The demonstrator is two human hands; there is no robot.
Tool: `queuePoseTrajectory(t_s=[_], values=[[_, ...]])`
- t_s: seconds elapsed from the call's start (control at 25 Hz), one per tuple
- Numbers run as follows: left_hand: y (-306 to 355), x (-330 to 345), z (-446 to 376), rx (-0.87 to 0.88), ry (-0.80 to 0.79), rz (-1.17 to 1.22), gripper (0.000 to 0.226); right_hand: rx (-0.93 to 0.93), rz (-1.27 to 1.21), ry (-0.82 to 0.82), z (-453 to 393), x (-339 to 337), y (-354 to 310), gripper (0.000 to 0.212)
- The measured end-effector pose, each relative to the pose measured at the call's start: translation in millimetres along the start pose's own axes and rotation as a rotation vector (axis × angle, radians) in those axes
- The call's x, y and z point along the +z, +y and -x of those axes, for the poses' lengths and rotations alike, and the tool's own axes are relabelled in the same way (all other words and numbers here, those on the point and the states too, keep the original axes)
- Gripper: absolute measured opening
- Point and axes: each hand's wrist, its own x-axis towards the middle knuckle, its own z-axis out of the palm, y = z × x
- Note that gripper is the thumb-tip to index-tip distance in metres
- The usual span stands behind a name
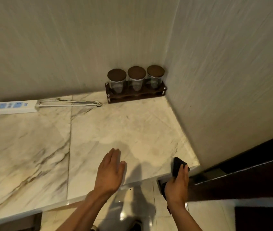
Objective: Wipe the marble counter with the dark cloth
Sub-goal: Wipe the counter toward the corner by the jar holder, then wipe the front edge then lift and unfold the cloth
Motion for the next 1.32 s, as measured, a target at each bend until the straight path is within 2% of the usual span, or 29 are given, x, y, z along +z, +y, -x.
queuePoseTrajectory(t_s=[0.12,0.28,0.4,0.52,0.6,0.76,0.84,0.96,1.16,1.24,1.32], values=[[6.7,-8.4,13.0,-0.050,-0.003,0.193,0.059,0.018,-0.046,-0.138,35.7,11.5,-15.9,0.059],[-3.7,-29.7,21.8,-0.154,-0.001,0.402,0.055,0.056,-0.108,-0.307,85.8,38.1,-48.3,0.057],[-24.7,-57.4,28.9,-0.240,-0.005,0.513,0.048,0.119,-0.167,-0.437,120.7,64.5,-65.1,0.058],[-59.4,-85.0,35.1,-0.314,-0.080,0.592,0.038,0.177,-0.280,-0.578,147.1,90.6,-78.4,0.059],[-87.0,-104.4,41.8,-0.372,-0.162,0.659,0.033,0.244,-0.380,-0.700,163.8,101.5,-95.3,0.052],[-125.3,-145.5,59.3,-0.464,-0.290,0.892,0.039,0.549,-0.768,-1.067,186.8,102.8,-145.4,0.034],[-139.8,-160.5,65.0,-0.500,-0.318,0.992,0.039,0.568,-0.775,-1.190,186.9,99.6,-163.0,0.033],[-172.6,-179.6,71.9,-0.522,-0.304,1.108,0.034,0.589,-0.719,-1.175,181.3,113.7,-189.8,0.044],[-205.6,-193.6,79.2,-0.593,-0.175,1.219,0.018,0.554,-0.588,-1.226,155.8,152.1,-227.9,0.082],[-211.8,-190.9,82.8,-0.700,-0.090,1.227,0.017,0.520,-0.479,-1.158,142.7,164.6,-240.6,0.076],[-218.5,-187.1,86.0,-0.800,-0.059,1.214,0.024,0.409,-0.296,-1.073,132.1,180.0,-255.7,0.072]])
